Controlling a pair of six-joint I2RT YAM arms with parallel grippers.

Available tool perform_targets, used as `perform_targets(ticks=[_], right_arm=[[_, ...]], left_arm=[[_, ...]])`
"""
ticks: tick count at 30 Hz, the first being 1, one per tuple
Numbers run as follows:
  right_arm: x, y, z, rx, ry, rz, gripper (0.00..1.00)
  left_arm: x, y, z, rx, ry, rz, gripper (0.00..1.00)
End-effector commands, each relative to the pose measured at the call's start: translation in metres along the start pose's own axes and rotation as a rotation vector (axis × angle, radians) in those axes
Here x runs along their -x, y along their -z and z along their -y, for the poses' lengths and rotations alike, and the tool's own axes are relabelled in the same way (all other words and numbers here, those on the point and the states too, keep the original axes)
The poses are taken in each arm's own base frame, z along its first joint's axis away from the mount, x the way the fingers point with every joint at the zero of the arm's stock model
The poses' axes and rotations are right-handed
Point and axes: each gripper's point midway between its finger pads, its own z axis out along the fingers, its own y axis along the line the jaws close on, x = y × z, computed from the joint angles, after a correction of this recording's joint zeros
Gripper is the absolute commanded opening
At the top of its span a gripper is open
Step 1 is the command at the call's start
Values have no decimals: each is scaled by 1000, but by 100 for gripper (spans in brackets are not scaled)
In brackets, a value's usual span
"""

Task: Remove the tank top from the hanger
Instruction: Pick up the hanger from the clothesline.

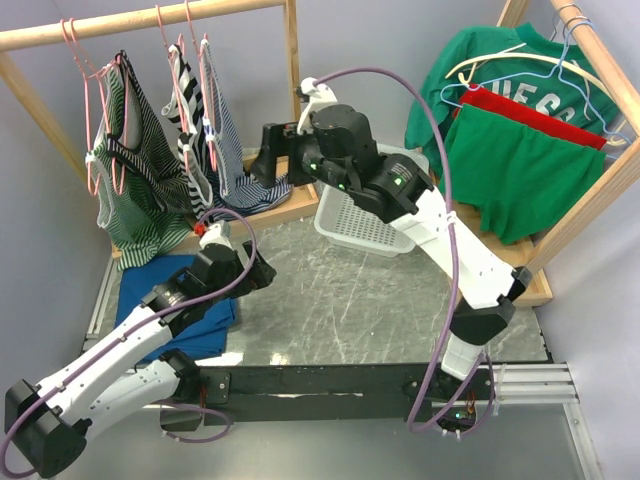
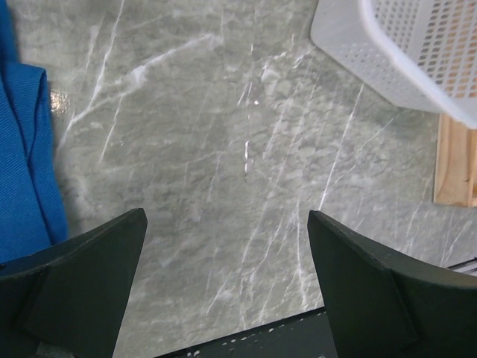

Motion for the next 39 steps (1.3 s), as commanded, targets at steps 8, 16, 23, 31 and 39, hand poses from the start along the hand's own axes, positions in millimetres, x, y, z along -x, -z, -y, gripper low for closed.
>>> perform_targets(ticks=[8,16,23,31,39], right_arm=[[28,-14,-31,48,48,132,99],[52,-25,-53,114,61,222,99],[69,-44,-74,193,53,302,98],[56,-97,-62,146,44,324,90],[62,-124,-41,112,24,371,84]], left_arm=[[-4,2,4,-59,-14,-34,96],[-10,-1,5,-78,-23,-68,96],[-7,0,7,-81,-21,-60,96],[-1,7,5,-63,-33,-45,96],[-6,8,1,-56,-35,-55,96]])
